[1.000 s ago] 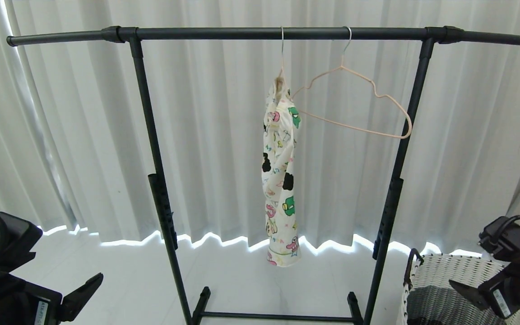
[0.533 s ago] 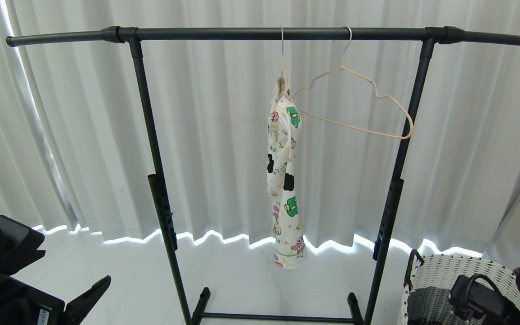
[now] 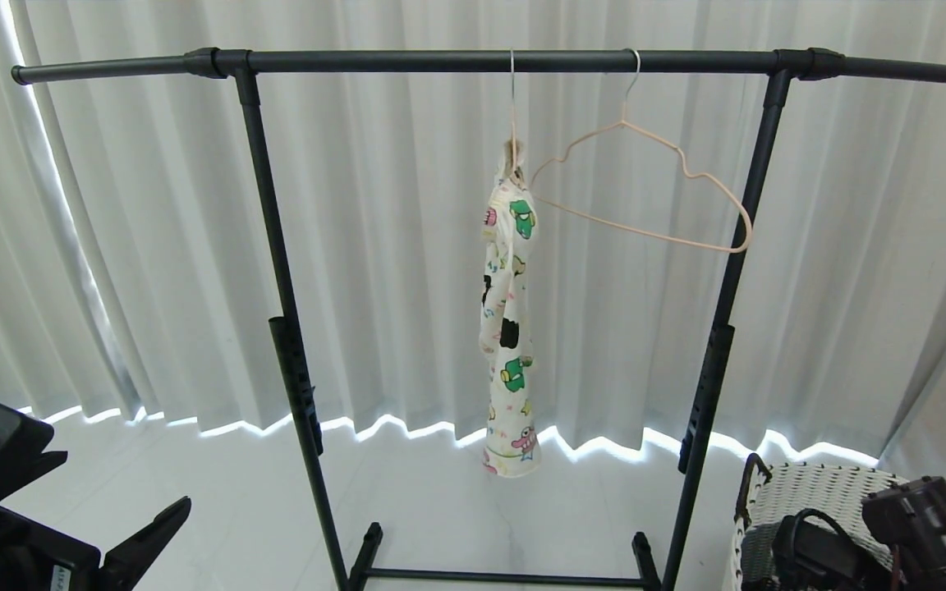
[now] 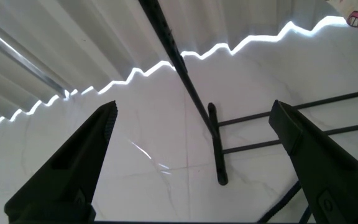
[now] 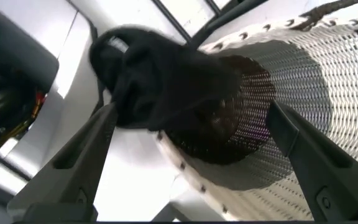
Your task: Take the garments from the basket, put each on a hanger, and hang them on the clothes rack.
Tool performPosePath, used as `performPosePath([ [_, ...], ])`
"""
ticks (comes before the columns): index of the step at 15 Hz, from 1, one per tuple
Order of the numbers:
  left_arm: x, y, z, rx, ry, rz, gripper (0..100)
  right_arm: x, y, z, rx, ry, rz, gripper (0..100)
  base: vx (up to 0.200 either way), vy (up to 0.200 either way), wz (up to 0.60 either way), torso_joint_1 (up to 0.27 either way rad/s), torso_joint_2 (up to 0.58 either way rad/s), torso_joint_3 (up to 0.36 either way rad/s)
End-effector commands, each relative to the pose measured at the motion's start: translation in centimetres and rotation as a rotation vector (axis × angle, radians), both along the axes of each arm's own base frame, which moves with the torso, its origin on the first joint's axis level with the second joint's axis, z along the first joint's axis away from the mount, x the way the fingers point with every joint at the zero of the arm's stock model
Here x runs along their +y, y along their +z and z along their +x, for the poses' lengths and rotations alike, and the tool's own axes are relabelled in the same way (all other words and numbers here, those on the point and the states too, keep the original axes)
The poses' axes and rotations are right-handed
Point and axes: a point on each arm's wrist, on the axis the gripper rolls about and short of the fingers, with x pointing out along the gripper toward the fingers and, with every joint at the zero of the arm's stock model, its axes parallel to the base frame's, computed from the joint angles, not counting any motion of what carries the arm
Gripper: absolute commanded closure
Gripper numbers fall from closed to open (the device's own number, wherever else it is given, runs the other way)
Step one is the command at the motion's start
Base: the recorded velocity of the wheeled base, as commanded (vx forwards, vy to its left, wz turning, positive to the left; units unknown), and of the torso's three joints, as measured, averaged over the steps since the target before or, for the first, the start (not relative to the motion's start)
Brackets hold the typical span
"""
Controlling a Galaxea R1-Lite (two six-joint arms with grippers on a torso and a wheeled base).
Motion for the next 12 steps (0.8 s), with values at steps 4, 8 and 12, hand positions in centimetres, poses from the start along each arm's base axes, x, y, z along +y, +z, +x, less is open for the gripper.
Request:
performPosePath([
  [4,0.2,-0.2,-0.7,-0.017,0.003,-0.004,0,0.0,-1.2,1.3,0.050,-0.036,-0.040,100,0.000,0.000,0.00,0.000,0.00,0.000],
  [8,0.2,-0.1,-0.7,-0.021,0.003,-0.005,0,0.3,-1.0,2.1,0.026,-0.044,-0.046,100,0.000,0.000,0.00,0.000,0.00,0.000],
  [12,0.1,0.3,-0.6,-0.049,-0.011,-0.016,0,0.5,0.3,2.1,-0.049,-0.070,0.011,100,0.000,0.000,0.00,0.000,0.00,0.000],
])
